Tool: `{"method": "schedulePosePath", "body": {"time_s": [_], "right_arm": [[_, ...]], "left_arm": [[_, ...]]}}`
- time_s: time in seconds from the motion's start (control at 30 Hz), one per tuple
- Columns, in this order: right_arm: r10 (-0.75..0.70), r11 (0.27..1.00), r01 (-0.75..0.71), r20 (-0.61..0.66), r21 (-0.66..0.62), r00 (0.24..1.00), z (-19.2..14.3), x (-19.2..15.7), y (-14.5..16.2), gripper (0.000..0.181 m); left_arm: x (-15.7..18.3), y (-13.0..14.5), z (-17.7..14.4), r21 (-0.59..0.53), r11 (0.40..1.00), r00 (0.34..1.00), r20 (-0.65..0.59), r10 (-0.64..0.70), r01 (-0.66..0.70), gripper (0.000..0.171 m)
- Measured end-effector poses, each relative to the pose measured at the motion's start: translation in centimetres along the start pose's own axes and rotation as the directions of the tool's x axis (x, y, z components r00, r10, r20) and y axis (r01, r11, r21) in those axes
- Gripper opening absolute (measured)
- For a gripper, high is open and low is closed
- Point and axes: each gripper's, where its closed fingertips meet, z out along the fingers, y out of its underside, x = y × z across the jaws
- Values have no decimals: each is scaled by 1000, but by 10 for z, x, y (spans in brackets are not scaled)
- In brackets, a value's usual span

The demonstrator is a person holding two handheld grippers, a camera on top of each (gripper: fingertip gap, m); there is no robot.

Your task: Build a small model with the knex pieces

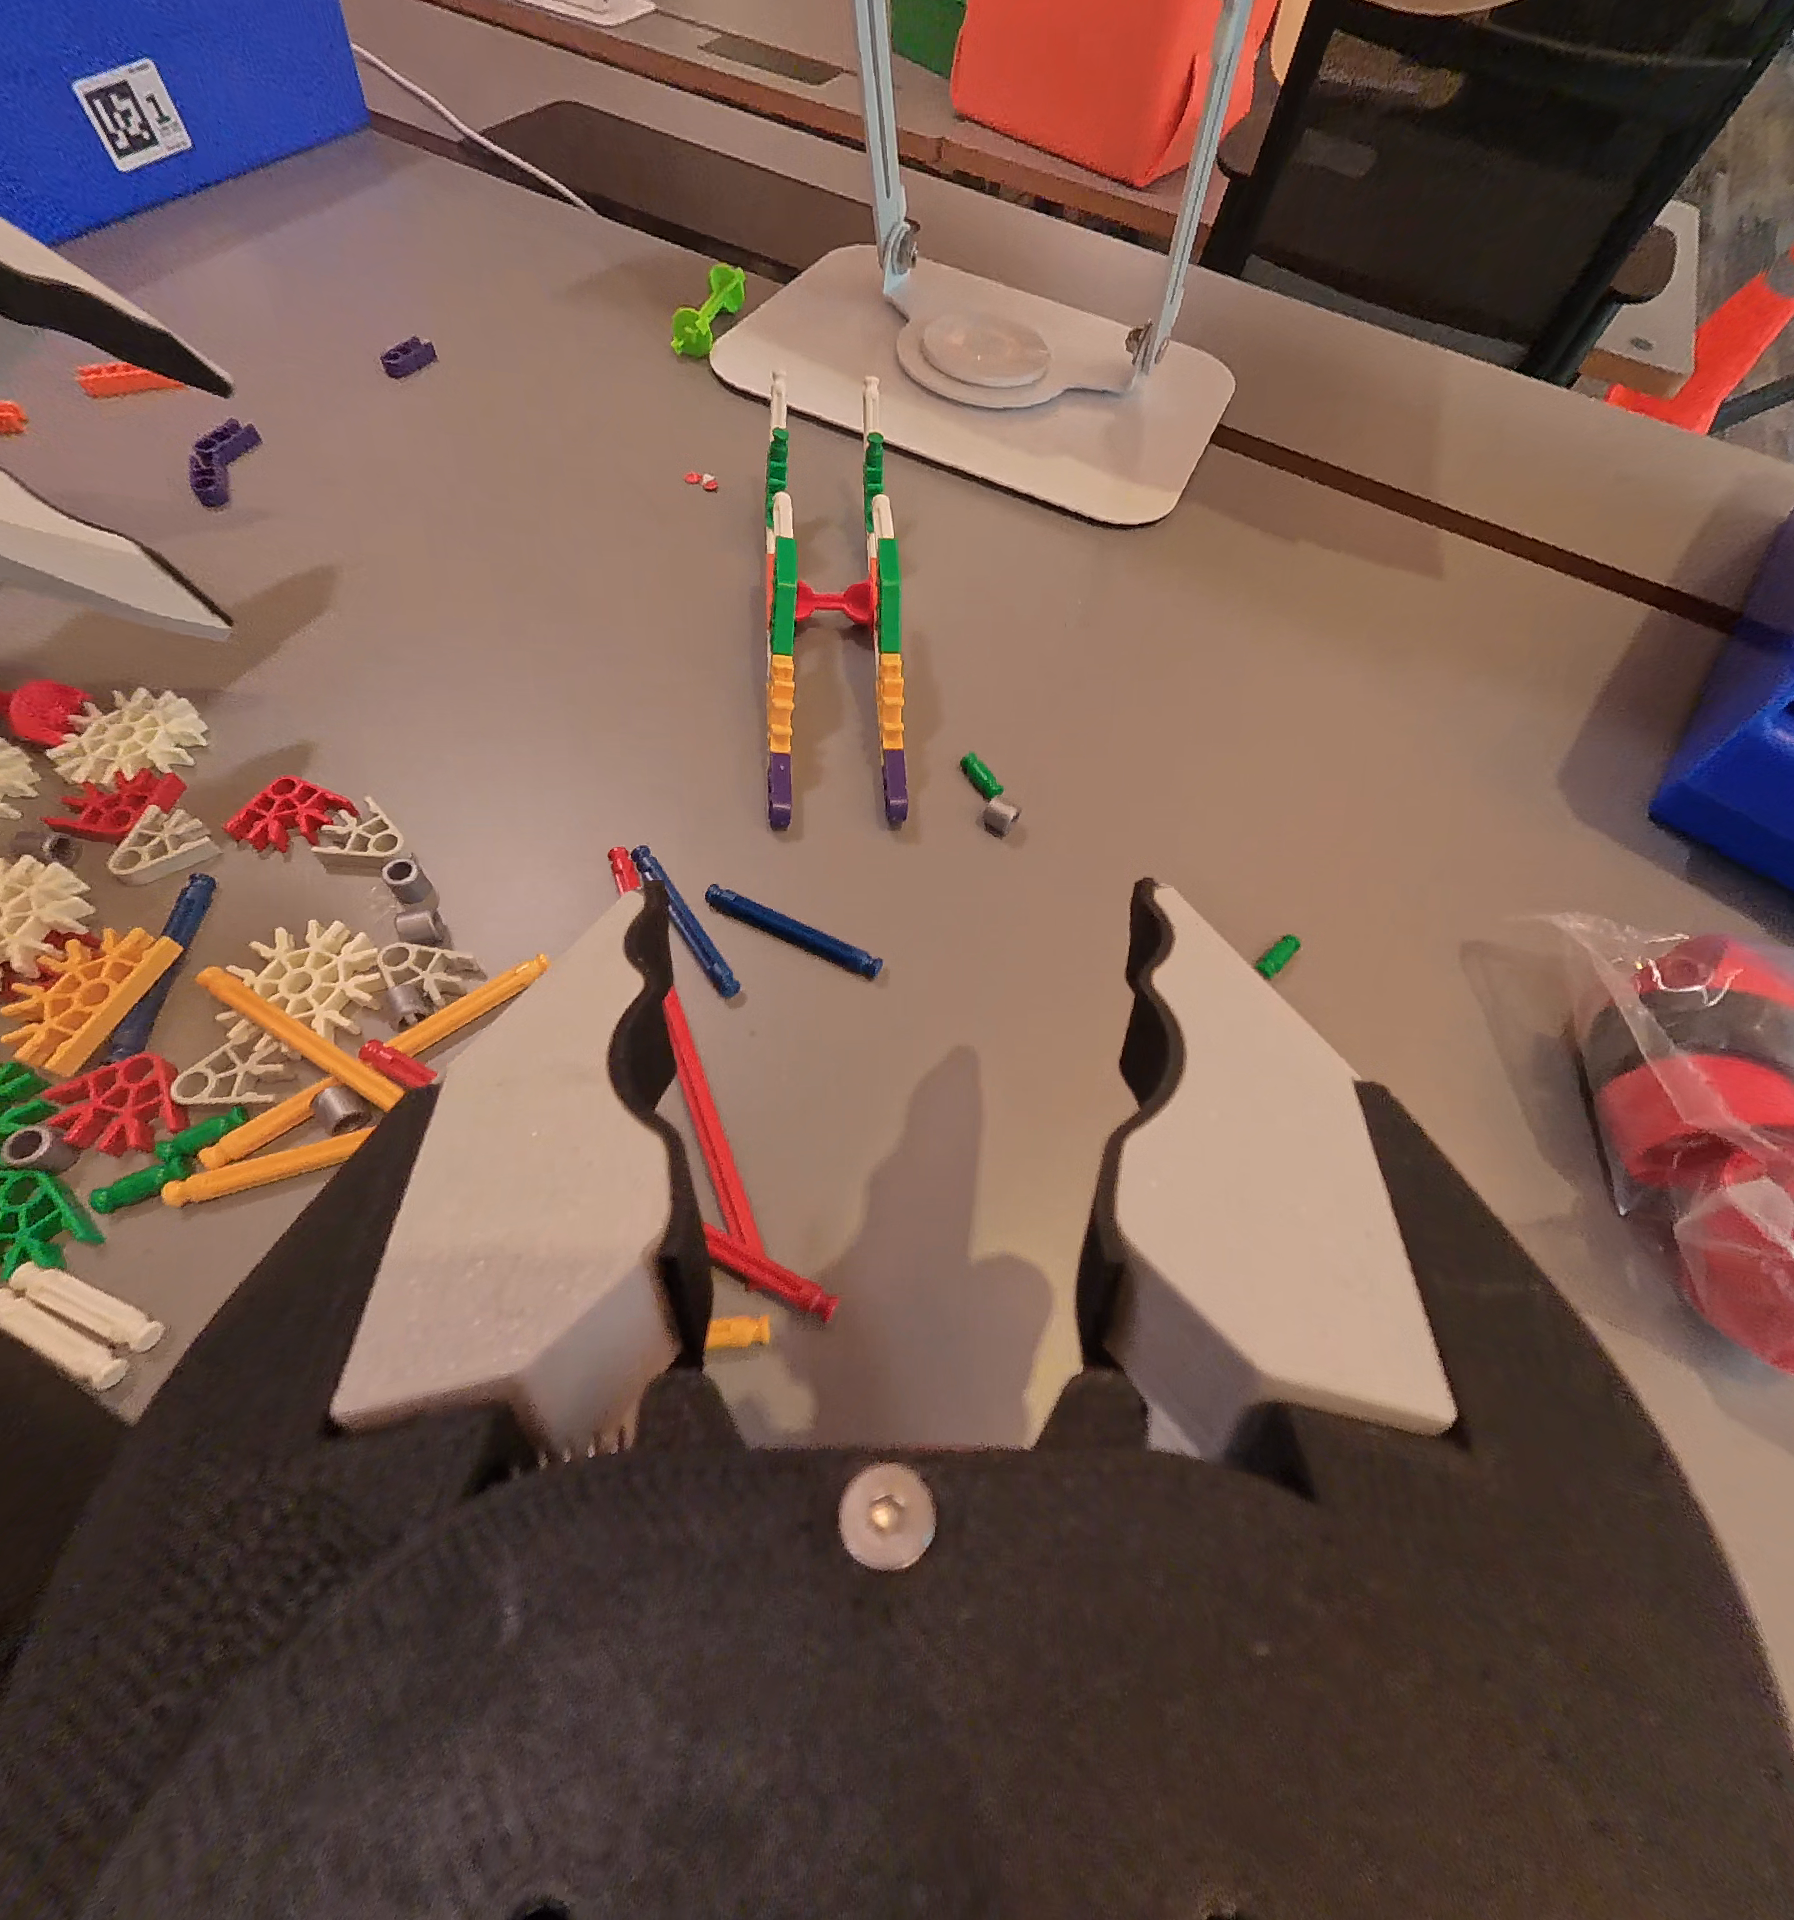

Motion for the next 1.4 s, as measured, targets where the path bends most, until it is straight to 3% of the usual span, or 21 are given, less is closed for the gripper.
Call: {"method": "schedulePosePath", "body": {"time_s": [0.13,0.27,0.47,0.53,1.4], "right_arm": [[-4,1000,4,1,9,1000,9,5,2,87],[21,1000,-21,24,11,999,15,1,11,87],[-14,1000,14,31,11,999,20,-8,19,87],[-12,1000,12,30,3,999,23,-8,21,88],[-83,996,81,-63,-41,995,28,0,31,96]], "left_arm": [[-2,2,-17,84,996,995,83,-49,42,91],[0,-1,-34,181,984,982,186,-25,-9,85],[3,14,-39,221,974,957,288,-21,-45,83],[4,8,-44,242,966,946,325,10,-93,83],[8,12,-35,259,965,963,267,-40,-32,91]]}}
